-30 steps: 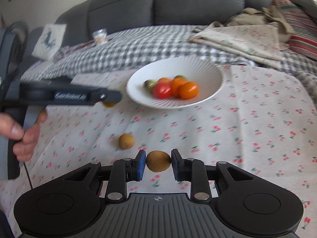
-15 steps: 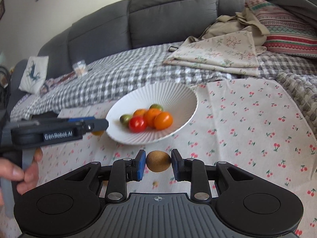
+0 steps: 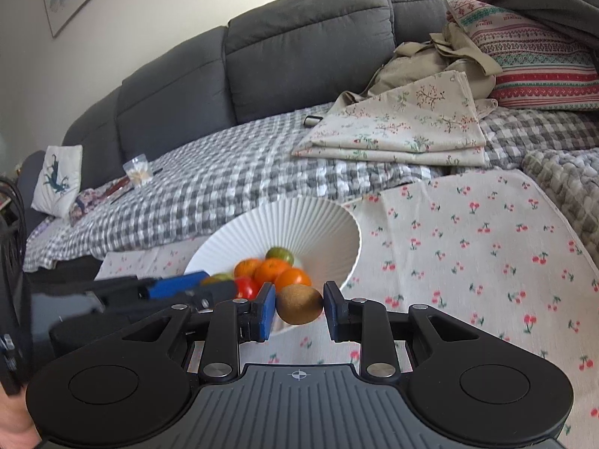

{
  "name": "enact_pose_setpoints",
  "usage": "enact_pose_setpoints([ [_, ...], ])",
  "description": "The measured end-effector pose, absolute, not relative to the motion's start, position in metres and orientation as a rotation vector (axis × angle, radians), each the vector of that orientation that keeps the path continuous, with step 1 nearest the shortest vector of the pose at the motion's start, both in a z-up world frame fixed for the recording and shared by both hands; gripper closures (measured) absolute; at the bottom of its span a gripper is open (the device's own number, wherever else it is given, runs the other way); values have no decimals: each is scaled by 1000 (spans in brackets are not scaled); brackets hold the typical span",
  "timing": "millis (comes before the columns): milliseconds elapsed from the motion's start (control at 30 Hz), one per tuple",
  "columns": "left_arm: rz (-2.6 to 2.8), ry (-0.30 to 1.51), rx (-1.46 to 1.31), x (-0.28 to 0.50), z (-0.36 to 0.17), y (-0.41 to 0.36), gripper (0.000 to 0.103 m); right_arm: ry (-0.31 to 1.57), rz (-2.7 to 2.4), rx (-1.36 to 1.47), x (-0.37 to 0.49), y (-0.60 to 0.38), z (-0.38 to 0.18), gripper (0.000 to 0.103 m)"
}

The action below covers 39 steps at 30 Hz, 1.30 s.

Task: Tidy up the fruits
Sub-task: 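Lower the yellow tomato and kiwi into the bowl and open both tools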

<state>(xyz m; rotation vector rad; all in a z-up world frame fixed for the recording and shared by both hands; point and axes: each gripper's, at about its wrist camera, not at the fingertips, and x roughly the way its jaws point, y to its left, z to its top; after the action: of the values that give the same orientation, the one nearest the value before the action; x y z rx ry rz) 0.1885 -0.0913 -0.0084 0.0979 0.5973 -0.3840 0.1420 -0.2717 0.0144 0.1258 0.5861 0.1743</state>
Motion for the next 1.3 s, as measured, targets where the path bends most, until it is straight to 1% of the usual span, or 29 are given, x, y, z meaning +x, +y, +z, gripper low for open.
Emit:
enact_pose_setpoints([
  [300,-370,559,205,193,-24,-106,74,582,168,127,164,-271,10,76],
  [500,-357,523,283,189,-27,-114,70,585,166,119,183,-265,3,76],
  [567,-362,513,289,187,-26,-114,65,590,166,119,190,-264,0,76],
  [633,-371,509,277,186,-24,-111,55,596,173,134,196,-265,-3,76],
  [800,-409,496,255,184,-18,-98,47,612,188,206,208,-269,-12,76],
  [1033,-348,533,127,194,-11,-68,47,608,150,231,221,-270,-20,76],
  [1133,-333,557,100,197,-13,-64,47,620,142,225,223,-269,-24,73],
  [1200,-324,576,91,198,-15,-64,47,621,134,236,223,-271,-23,72],
  [1267,-308,587,94,197,-16,-64,46,611,138,262,221,-275,-19,72],
  [1300,-301,587,97,196,-16,-64,43,606,138,270,219,-276,-17,70],
])
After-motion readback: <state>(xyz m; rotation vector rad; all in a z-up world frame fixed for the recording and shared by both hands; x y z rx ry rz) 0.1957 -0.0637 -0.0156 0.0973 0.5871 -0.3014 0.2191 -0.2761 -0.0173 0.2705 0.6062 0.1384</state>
